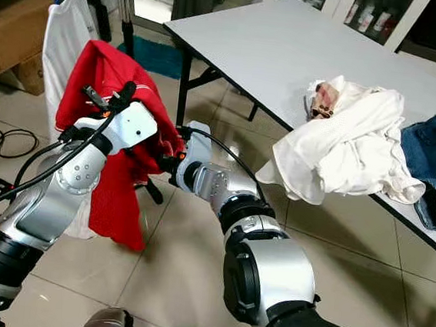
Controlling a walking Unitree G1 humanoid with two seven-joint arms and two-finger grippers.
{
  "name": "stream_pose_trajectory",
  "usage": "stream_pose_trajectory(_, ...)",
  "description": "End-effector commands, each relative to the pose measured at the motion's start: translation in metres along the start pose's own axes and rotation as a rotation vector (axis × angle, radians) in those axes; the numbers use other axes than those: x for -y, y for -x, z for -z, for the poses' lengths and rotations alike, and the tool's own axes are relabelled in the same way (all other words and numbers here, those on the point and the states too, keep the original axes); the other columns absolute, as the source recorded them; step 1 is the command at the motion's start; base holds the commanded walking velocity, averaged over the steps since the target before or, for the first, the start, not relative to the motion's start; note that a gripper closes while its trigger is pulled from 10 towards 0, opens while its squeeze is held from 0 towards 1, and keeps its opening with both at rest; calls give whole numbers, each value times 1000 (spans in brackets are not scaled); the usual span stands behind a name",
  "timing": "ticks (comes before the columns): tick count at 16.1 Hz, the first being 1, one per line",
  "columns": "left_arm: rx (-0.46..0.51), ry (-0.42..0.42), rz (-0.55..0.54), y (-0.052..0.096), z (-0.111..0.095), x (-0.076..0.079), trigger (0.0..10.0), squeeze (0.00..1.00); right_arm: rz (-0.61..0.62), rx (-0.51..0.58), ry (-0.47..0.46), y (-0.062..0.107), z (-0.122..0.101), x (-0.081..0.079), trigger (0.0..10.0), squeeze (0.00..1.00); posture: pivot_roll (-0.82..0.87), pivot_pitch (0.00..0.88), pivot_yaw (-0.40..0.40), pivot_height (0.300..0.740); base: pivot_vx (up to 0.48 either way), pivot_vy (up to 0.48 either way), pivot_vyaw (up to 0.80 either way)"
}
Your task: Hang hanger
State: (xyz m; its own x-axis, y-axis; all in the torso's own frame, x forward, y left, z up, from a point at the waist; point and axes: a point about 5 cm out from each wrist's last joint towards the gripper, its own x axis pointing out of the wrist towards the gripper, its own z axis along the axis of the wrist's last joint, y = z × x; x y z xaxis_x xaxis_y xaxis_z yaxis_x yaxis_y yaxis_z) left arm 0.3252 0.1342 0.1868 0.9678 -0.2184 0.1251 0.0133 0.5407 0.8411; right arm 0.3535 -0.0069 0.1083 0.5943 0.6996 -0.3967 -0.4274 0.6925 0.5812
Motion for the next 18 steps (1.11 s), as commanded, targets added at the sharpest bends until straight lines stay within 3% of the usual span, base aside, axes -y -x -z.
stream_pose_trajectory(1, 10, -5, 54, 1, -3, 11, 10000, 0, -176, 51, 38, -17, -14, -59, 10000, 0, 218, 39, -64, 740, 0, 0, 0)
stream_pose_trajectory(11, 10, -15, 54, 1, 0, 11, 10000, 0, -185, 52, 46, -17, -15, -60, 10000, 0, 216, 38, -64, 740, 0, 0, 0)
stream_pose_trajectory(12, 20, 45, 19, 3, 15, -35, 10000, 0, -220, 152, 280, -8, -32, -62, 10000, 0, 196, 27, -60, 740, 0, 0, 0)
stream_pose_trajectory(13, 28, 81, 16, 4, 17, -46, 10000, 0, -225, 172, 366, -5, -34, -62, 10000, 0, 196, 27, -60, 740, 0, 0, 0)
stream_pose_trajectory(14, 22, 161, 36, 5, 19, -47, 10000, 0, -203, 176, 455, -4, -30, -57, 10000, 0, 196, 27, -60, 740, 0, 0, 0)
stream_pose_trajectory(15, -11, 293, 71, 6, 24, -34, 10000, 0, -163, 178, 512, -3, -23, -48, 10000, 0, 195, 26, -59, 740, 0, 0, 0)
stream_pose_trajectory(16, -51, 349, 114, 11, 32, -21, 10000, 0, -141, 182, 560, -1, -18, -41, 10000, 0, 184, 26, -56, 740, 0, 0, 0)
stream_pose_trajectory(18, -52, 403, 149, 15, 35, -14, 10000, 0, -81, 320, 609, 7, -21, -37, 10000, 0, 181, 27, -55, 740, 0, 0, 0)
